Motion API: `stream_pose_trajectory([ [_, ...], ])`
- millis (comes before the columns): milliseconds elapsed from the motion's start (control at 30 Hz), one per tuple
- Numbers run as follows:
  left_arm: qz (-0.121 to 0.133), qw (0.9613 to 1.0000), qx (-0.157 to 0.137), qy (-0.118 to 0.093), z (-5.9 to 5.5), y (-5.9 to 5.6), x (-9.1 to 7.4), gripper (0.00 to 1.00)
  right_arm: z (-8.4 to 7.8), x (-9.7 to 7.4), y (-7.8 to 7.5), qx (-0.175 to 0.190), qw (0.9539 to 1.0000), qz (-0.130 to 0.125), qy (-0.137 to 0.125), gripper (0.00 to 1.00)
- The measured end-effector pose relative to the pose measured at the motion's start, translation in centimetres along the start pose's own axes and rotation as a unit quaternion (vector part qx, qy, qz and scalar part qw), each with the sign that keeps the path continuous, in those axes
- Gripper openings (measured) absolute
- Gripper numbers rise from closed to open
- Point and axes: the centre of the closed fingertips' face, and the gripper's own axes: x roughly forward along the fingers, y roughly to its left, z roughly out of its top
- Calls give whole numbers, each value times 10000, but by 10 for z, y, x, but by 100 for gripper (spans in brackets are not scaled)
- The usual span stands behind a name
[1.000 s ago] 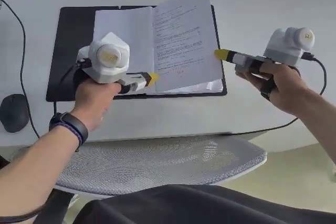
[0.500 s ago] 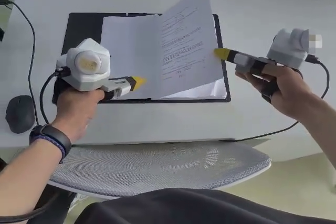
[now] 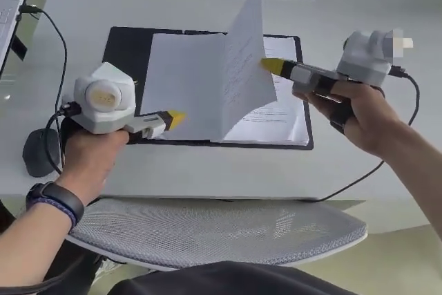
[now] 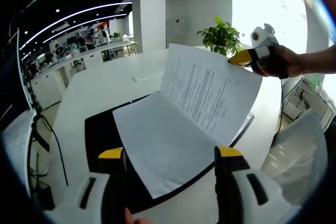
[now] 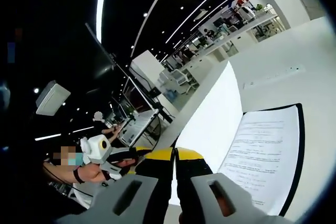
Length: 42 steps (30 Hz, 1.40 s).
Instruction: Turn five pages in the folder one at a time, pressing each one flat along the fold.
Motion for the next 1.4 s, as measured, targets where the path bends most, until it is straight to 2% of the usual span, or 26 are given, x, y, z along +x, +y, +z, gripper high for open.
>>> stream_pose_trajectory([
  [233,108,9999,-119,-40,-5,12,-16,69,-4,36,28,-100,9994,281,172,0],
  [467,184,9996,-205,-46,-11,21,-25,69,-13,72,40,-113,9979,501,400,0],
  [700,198,9993,-298,-65,-12,28,-28,68,-32,104,53,26,9958,668,631,0],
  [1000,243,9988,-415,-92,-10,34,-29,68,-52,131,55,348,9927,804,829,0],
  [1200,287,9984,-479,-99,-9,39,-30,68,-68,153,53,414,9892,878,1095,0],
  [1400,277,9983,-501,-72,-9,39,-31,68,-89,172,43,563,9852,862,1368,0],
])
